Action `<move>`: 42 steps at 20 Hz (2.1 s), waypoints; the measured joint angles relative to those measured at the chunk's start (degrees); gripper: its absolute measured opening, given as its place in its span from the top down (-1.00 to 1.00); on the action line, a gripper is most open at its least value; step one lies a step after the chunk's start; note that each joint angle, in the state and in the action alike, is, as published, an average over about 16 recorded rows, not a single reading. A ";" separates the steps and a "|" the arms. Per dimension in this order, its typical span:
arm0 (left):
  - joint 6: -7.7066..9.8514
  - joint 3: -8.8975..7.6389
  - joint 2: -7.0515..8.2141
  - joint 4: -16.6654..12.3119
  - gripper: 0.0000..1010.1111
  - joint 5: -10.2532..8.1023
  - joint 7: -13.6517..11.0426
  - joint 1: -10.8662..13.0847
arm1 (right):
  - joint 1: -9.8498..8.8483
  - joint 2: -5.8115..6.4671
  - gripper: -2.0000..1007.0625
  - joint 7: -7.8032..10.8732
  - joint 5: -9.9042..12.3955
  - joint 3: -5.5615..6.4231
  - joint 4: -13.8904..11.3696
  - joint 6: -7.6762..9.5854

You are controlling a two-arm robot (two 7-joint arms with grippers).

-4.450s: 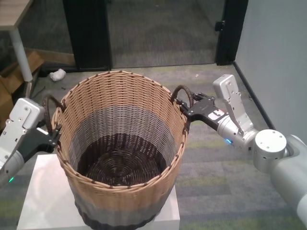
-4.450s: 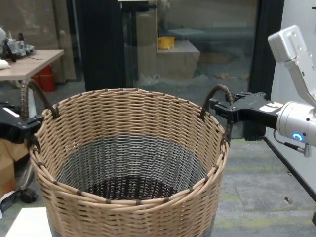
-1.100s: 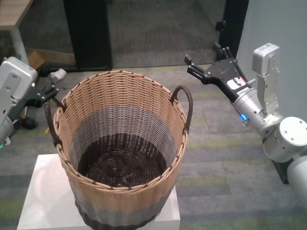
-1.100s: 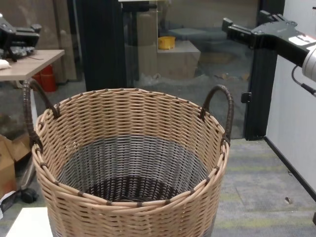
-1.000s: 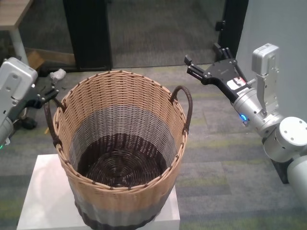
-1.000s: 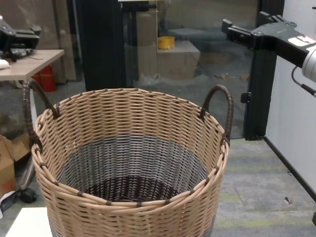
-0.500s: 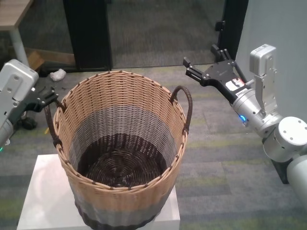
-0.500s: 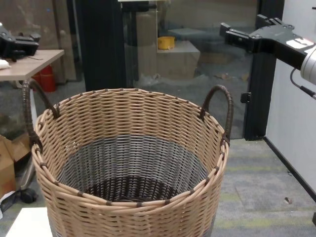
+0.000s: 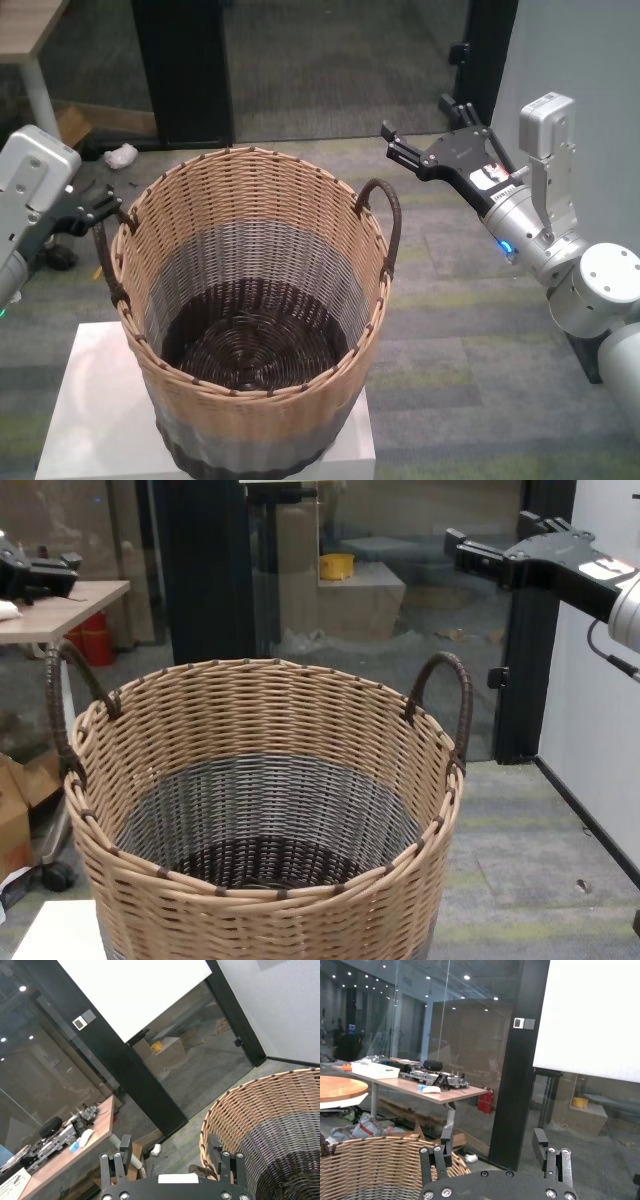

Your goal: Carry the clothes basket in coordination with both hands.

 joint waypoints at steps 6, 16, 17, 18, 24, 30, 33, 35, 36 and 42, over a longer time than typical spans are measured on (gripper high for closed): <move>0.18 0.02 0.03 -0.03 -0.98 -0.02 -0.05 0.03 | 0.04 0.02 -0.99 0.04 -0.03 -0.04 0.07 0.03; 0.31 0.04 0.07 -0.07 -0.98 -0.03 -0.08 0.06 | 0.09 0.04 -0.99 0.07 -0.08 -0.08 0.14 0.04; 0.31 0.04 0.07 -0.07 -0.98 -0.03 -0.08 0.07 | 0.09 0.04 -0.99 0.07 -0.09 -0.08 0.14 0.04; 0.32 0.04 0.08 -0.07 -0.98 -0.03 -0.08 0.07 | 0.09 0.05 -0.99 0.07 -0.09 -0.08 0.14 0.04; 0.35 0.04 0.08 -0.09 -0.98 -0.03 -0.08 0.09 | 0.11 0.05 -0.99 0.06 -0.10 -0.08 0.17 0.04; 0.37 0.04 0.08 -0.09 -0.98 -0.03 -0.07 0.09 | 0.11 0.04 -0.99 0.07 -0.10 -0.08 0.18 0.04; 0.38 0.05 0.08 -0.09 -0.98 -0.03 -0.07 0.09 | 0.11 0.04 -0.99 0.07 -0.10 -0.09 0.18 0.04; 0.39 0.05 0.08 -0.09 -0.98 -0.03 -0.07 0.09 | 0.11 0.04 -0.99 0.07 -0.10 -0.09 0.18 0.04; 0.39 0.05 0.08 -0.09 -0.98 -0.03 -0.07 0.09 | 0.11 0.03 -0.99 0.07 -0.10 -0.09 0.18 0.04; 0.39 0.05 0.09 -0.09 -0.98 -0.03 -0.07 0.09 | 0.11 0.03 -0.99 0.07 -0.10 -0.09 0.18 0.04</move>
